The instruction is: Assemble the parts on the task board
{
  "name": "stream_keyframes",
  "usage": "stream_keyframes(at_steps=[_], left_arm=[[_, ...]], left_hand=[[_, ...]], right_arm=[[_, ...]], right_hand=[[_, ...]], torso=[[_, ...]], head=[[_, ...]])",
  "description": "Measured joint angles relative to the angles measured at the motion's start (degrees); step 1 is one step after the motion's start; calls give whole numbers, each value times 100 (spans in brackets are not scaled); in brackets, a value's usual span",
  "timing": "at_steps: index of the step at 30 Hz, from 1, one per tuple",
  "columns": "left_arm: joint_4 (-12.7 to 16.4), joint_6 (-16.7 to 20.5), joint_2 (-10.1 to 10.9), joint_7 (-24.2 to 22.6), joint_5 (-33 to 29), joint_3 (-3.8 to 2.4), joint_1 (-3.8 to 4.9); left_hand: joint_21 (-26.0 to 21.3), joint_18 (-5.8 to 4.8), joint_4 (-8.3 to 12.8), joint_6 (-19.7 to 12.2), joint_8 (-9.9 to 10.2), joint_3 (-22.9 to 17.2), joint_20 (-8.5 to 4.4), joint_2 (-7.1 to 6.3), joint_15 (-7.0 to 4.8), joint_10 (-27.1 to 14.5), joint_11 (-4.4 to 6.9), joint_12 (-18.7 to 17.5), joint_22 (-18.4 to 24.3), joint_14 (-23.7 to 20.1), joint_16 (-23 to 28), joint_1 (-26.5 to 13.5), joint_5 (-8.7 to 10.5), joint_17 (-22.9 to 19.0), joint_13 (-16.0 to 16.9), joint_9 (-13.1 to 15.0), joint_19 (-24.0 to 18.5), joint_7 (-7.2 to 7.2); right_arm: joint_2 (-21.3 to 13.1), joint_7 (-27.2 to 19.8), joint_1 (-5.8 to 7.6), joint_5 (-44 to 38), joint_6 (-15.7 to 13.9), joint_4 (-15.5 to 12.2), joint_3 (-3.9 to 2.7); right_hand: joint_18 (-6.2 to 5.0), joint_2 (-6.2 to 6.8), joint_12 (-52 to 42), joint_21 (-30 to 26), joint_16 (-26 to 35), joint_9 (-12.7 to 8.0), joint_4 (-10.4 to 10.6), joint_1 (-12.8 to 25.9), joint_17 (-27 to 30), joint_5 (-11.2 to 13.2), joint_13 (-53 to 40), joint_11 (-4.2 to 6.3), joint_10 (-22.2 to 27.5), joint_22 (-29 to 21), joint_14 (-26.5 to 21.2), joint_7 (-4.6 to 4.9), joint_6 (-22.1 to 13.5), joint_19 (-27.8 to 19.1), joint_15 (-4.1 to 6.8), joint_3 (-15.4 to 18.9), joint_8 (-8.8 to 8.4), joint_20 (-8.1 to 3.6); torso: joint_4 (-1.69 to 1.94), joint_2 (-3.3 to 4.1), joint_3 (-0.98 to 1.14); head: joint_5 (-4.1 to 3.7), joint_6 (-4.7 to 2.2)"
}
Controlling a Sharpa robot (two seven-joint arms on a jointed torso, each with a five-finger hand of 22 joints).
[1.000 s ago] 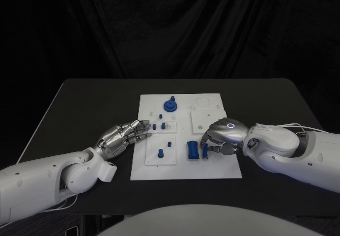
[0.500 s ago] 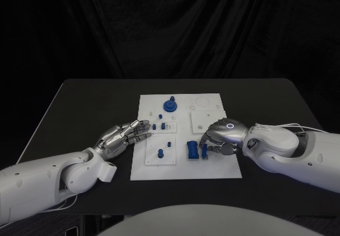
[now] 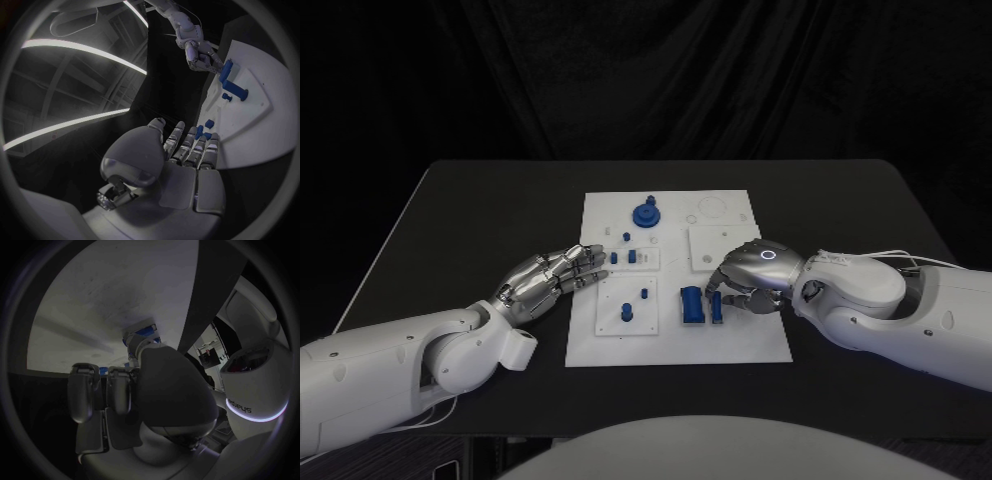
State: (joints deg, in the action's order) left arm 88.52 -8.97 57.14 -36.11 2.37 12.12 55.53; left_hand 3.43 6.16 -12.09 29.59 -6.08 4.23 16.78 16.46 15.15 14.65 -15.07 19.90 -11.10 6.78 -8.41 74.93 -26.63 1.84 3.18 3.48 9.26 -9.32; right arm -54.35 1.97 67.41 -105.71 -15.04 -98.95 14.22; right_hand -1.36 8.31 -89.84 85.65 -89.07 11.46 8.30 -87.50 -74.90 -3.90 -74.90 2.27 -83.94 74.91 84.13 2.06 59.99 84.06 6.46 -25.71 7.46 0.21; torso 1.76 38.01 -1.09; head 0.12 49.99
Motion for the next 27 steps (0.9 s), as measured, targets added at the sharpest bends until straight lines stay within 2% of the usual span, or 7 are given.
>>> stream_keyframes(at_steps=[5, 9, 13, 15, 17, 21, 27], left_arm=[[-4, -4, 0, 2, 0, 0, 0], [-7, -8, -8, 5, 0, 0, 0], [-10, -11, -10, 8, 0, 0, 0], [-11, -13, -10, 9, 0, 0, 0], [-12, -14, -12, 11, -1, 0, 0], [-16, -17, -14, 13, -1, 0, 0], [-21, -21, -17, 16, -1, 0, 0]], left_hand=[[0, 0, 0, 42, 0, 0, 0, 0, 0, 0, 0, 23, 0, 0, 0, 0, 0, 0, 0, 0, 0, 1], [0, 0, 0, 42, 0, 0, 0, 0, 0, 0, 0, 23, 0, 0, 0, 0, 0, 0, 0, 0, 0, 1], [0, 0, 0, 42, -24, 0, 0, 0, 0, 0, 0, 24, 0, 0, 0, 0, 0, 0, 0, 6, 0, 1], [0, 0, 0, 42, -23, 0, 0, 0, 0, 0, 0, 24, 0, 0, 0, 0, 0, 0, 0, 6, 0, 1], [0, 0, 0, 42, -23, 0, 0, 0, 0, 0, 0, 24, 0, 0, 0, 0, 0, 0, -1, 6, 0, 1], [0, 0, 0, 42, -23, 0, 0, 0, 0, 0, 0, 23, 0, 0, 0, 0, 0, 0, 0, 6, 0, 1], [0, 0, 0, 93, -23, 0, 0, 0, 0, 0, 0, 24, 0, 0, 0, 0, 0, 0, -1, 5, 0, -9]], right_arm=[[-1, 19, -1, 0, -10, -4, -2], [0, 27, -1, 0, -13, -7, -3], [-11, 33, -1, 0, -22, -11, -1], [-29, 37, -2, -1, -41, -18, 0], [-55, 43, -3, -1, -86, -29, 1], [-104, 66, -3, -1, -248, -51, 1], [-164, 122, -3, -1, -537, -71, 1]], right_hand=[[0, 15, 0, 0, -35, 95, -1, -14, 0, 45, 0, 0, 0, 0, 0, 34, 365, 0, 0, 1, 197, 0], [0, 15, 0, 0, -35, 126, -11, -14, 0, 67, -4, 0, 0, -1, 0, 42, 358, 0, 0, 11, 206, 0], [0, 18, 0, 0, -35, 88, -17, -17, 0, 66, -5, 2, -1, 4, 0, -3, 110, 0, 0, 17, 70, 0], [0, 67, 0, 0, -35, -46, -6, -66, 0, 84, -4, 74, -9, 4, -22, -85, -321, -16, 21, 28, -180, -15], [-1, 113, 0, 0, -35, -125, 32, -20, 0, 84, -4, 82, 0, 4, -10, -110, -554, 7, 52, 66, -310, -38], [0, 166, 0, 0, -35, -188, 103, 33, 0, 84, -4, 82, 0, 4, -10, -118, -701, -1, 52, 136, -343, -63], [0, 219, 0, 0, -35, -211, 184, 87, 0, 84, -4, 102, -20, 3, -25, -112, -707, -3, 67, 184, -343, -65]], torso=[[0, 3, 0], [-3, 3, 0], [-3, 1, 0], [-3, 0, 1], [-4, -1, 1], [-6, -3, 2], [-5, -4, 2]], head=[[4, 0], [2, 0], [1, 0], [4, 0], [4, 0], [8, 0], [8, 0]])
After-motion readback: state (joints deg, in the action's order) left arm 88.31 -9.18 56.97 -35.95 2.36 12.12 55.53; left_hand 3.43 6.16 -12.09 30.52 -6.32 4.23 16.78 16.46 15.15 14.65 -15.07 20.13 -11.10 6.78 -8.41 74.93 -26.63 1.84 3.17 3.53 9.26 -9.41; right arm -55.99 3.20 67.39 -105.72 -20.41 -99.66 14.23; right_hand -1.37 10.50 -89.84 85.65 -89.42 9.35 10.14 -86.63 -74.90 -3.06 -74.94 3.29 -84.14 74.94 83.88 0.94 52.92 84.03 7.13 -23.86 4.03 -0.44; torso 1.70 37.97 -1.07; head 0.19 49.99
